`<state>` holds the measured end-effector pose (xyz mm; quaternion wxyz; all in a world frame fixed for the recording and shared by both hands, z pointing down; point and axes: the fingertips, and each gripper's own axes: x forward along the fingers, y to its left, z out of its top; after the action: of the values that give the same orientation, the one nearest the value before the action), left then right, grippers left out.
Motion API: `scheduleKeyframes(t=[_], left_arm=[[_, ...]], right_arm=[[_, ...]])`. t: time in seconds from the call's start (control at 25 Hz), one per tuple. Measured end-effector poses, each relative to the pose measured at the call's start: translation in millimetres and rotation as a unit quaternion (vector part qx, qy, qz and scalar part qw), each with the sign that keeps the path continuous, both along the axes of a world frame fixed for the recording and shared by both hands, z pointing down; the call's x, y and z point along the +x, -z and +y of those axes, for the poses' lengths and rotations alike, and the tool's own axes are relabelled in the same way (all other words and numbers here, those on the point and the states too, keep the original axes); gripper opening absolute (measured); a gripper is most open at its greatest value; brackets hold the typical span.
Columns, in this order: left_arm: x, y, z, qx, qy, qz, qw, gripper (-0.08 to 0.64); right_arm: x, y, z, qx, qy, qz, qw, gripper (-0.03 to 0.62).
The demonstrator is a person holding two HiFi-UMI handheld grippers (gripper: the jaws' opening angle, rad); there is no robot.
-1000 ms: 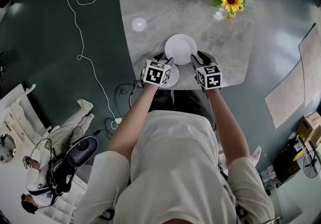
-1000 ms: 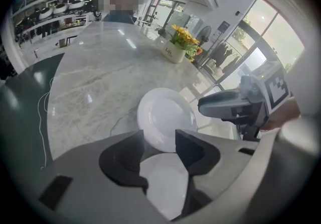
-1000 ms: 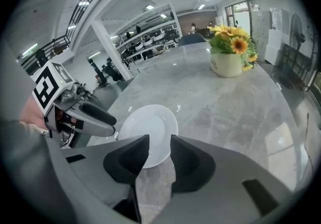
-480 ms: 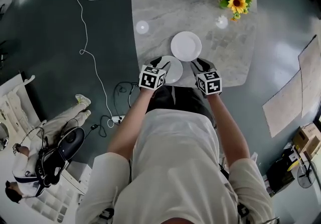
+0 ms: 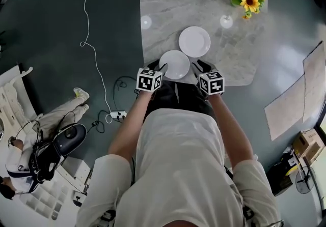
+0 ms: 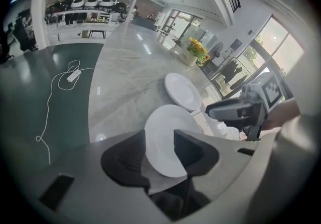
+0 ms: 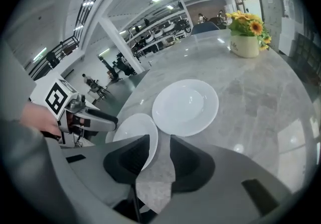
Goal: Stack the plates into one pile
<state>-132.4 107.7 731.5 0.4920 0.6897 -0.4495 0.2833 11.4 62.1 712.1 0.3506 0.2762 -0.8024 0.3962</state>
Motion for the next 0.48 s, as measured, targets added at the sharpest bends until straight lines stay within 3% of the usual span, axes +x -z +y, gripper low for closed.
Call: scheduleKeyframes(t=[0.48], left_arm=[[-4, -21, 19, -0.014, 0.026, 0.013, 0.9995, 0.179]], right_arm=[[-15, -28, 25, -0.034, 0.026, 0.007, 0.999, 0.147]])
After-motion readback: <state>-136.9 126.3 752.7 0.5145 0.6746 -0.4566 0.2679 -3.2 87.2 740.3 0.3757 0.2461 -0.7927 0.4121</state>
